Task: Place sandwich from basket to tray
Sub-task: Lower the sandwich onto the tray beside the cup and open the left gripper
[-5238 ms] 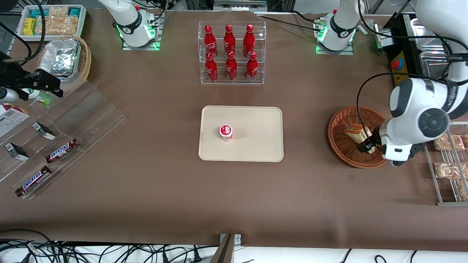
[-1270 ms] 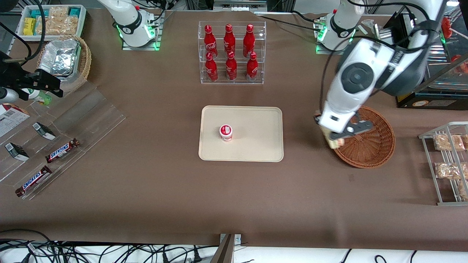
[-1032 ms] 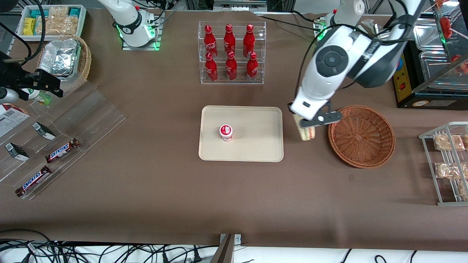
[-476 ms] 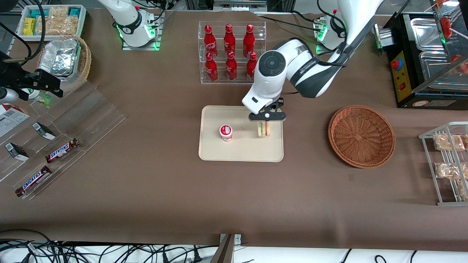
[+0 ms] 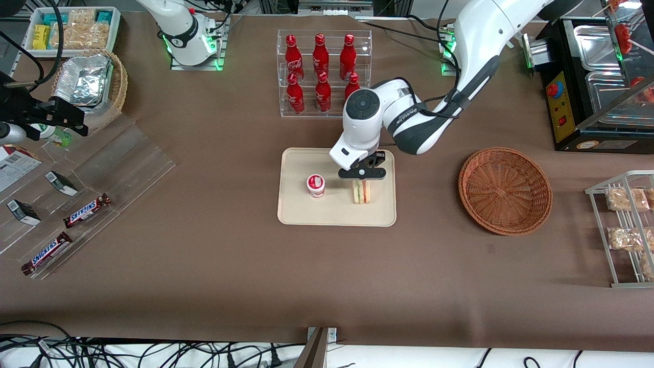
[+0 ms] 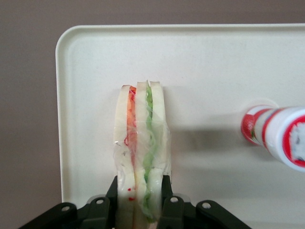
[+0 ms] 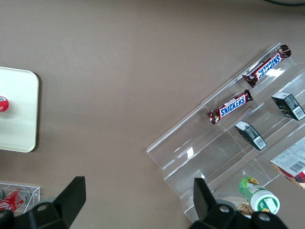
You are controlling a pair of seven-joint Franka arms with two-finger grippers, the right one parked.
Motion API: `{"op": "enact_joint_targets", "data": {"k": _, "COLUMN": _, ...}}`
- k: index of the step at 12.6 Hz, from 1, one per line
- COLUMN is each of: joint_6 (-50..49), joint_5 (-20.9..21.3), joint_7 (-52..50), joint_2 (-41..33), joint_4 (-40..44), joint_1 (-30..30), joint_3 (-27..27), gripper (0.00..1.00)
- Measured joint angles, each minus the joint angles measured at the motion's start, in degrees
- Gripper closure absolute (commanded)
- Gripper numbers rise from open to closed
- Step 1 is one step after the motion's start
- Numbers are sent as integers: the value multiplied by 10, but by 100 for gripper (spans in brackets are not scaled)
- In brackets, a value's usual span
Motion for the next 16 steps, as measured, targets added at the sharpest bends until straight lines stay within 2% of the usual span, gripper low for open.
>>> {"op": "enact_joint_targets", "data": {"k": 5, "joint_6": 6, "joint_5": 16, "joint_7": -3, "joint_2": 2, "joint_4": 1, "joint_1": 0, "joint_3": 5, "gripper": 66}}
{"op": "enact_joint_targets", "data": {"k": 7, "joint_6": 6, "joint_5": 18, "joint_7": -3, "joint_2": 3, "joint_4": 1, "joint_1": 0, "joint_3": 6, "gripper": 66}}
{"op": "enact_joint_targets", "data": {"k": 8, "joint_6": 7, "joint_5": 19, "joint_7": -3, "joint_2": 4, "joint_4": 1, "joint_1": 0, "joint_3": 6, "gripper": 62}}
{"op": "enact_joint_targets", "data": {"k": 11, "joint_6": 11, "joint_5": 20, "joint_7": -12, "joint_2": 8, "joint_4": 1, "joint_1": 0, "joint_3": 7, "gripper": 38}}
{"op": "enact_joint_targets", "data": {"k": 13, "joint_6": 13, "joint_5": 20, "joint_7": -14, "joint_2": 10, "joint_4": 1, "joint_1": 0, "joint_3": 8, "gripper": 7}}
{"op": "enact_joint_targets", "data": {"k": 14, "joint_6": 13, "joint_5": 20, "joint_7": -14, "joint_2": 11, "joint_4": 1, "joint_1": 0, "joint_3": 8, "gripper": 0}}
{"op": "enact_joint_targets", "data": {"k": 16, "joint_6": 14, "joint_5": 20, "joint_7": -14, "joint_2": 12, "joint_4": 1, "joint_1": 0, "joint_3": 8, "gripper": 0}}
